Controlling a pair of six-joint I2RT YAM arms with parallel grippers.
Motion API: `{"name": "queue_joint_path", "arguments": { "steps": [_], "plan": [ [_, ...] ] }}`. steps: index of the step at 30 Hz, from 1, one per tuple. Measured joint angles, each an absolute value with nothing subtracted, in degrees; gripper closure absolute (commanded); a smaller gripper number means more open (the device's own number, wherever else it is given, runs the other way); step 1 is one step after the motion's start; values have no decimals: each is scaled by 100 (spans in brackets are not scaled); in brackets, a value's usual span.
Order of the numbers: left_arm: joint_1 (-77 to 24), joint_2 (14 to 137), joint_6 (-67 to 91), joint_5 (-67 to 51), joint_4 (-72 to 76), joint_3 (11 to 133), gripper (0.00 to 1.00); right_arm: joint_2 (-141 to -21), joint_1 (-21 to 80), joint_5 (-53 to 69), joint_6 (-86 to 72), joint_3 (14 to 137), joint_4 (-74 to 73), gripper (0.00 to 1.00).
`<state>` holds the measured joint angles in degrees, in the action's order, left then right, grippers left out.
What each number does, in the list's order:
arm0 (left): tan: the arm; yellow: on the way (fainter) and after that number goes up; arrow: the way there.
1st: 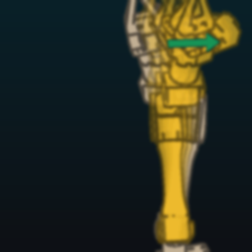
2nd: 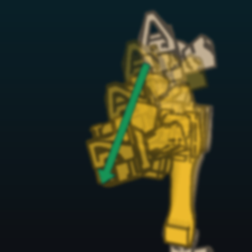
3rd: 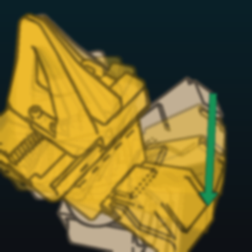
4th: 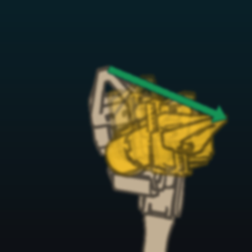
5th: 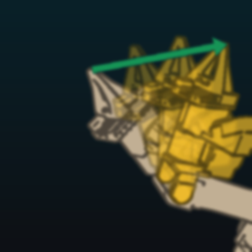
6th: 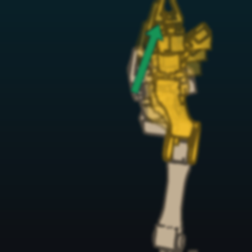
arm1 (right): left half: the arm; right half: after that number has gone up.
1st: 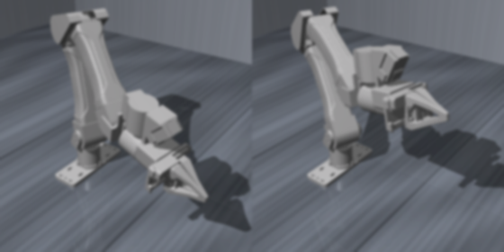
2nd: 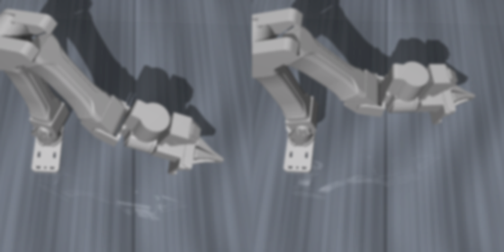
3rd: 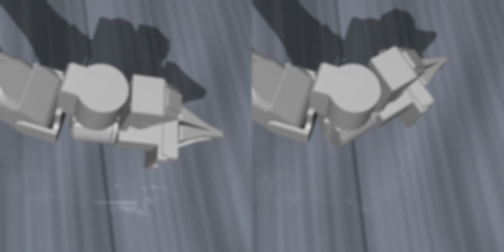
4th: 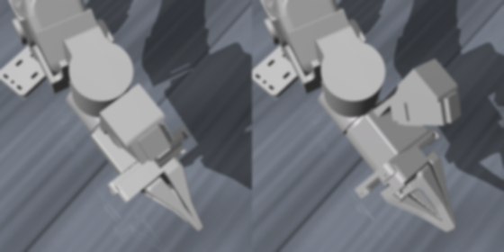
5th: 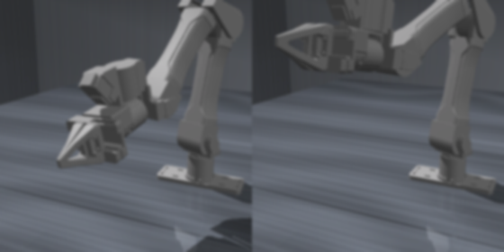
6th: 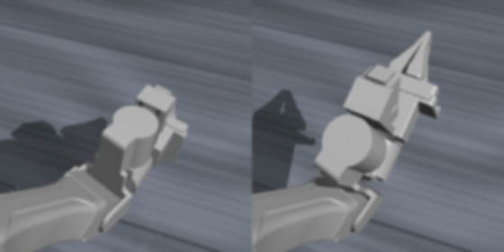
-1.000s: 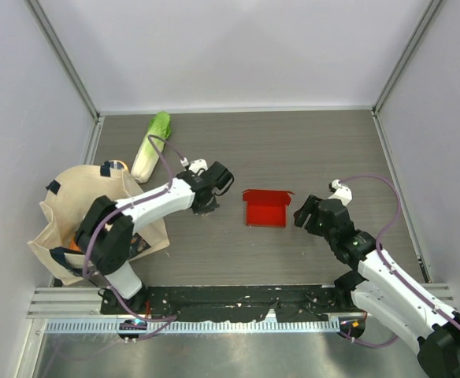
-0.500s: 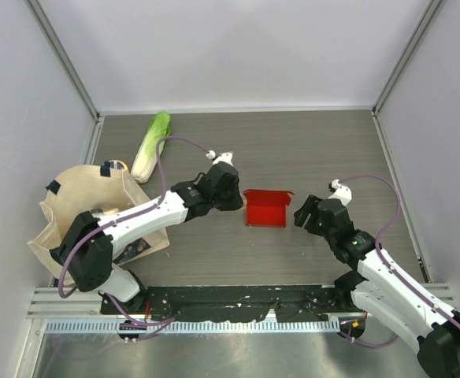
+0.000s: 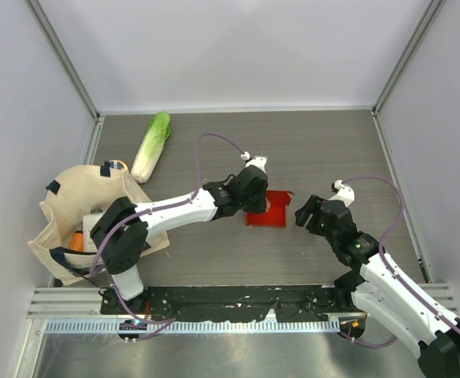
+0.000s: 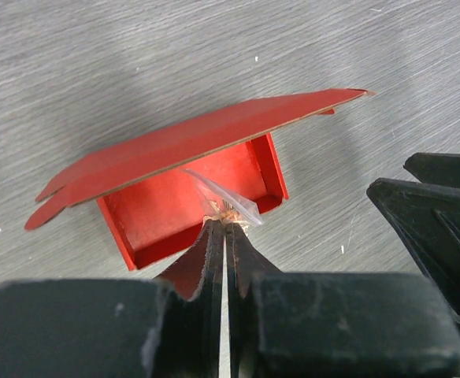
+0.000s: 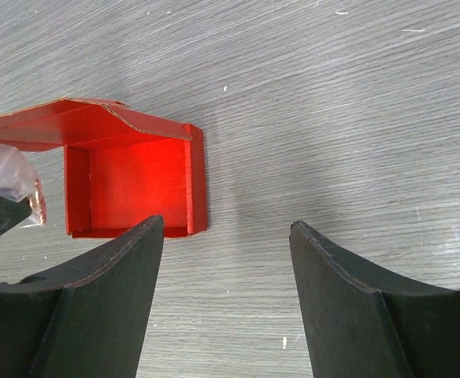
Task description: Fold the paper box
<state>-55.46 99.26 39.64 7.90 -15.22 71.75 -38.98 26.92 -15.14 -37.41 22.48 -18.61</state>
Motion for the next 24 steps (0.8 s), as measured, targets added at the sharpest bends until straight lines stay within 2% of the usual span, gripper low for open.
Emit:
{"name": "queue_joint_path", "arguments": {
  "steps": [4,5,7,13,14,15,17,21,24],
  "plan": [
    [-5590,10103,3835,808,-1441,7271,52,-3872,2692,-1516,-3741,2248,-1876,30],
    [-5594,10141,3846,819,-1437,7275,49,-3872,2692,-1516,-3741,2248,-1876,30],
    [-5605,10147,3771,862,-1439,7266,44,-3883,2692,-1516,-3741,2248,-1879,30],
    [-5616,9839,3385,1098,-1347,6982,40,-4108,2692,-1308,-3688,2248,-1839,30],
    [-5616,9653,3288,1107,-1330,6825,41,-4174,2692,-1238,-3647,2248,-1833,30],
    [-5616,9413,3186,1116,-1299,6639,48,-4237,2692,-1144,-3603,2248,-1813,31],
    [-5607,8831,2912,1120,-1186,6176,49,-4357,2692,-934,-3485,2248,-1706,31],
    [-5290,7741,2473,690,-541,5085,29,-4558,2692,-707,-3188,2171,-1146,31],
    [-4560,7314,2512,110,259,4224,24,-4694,2692,-659,-2961,2014,-578,32]
  ]
}}
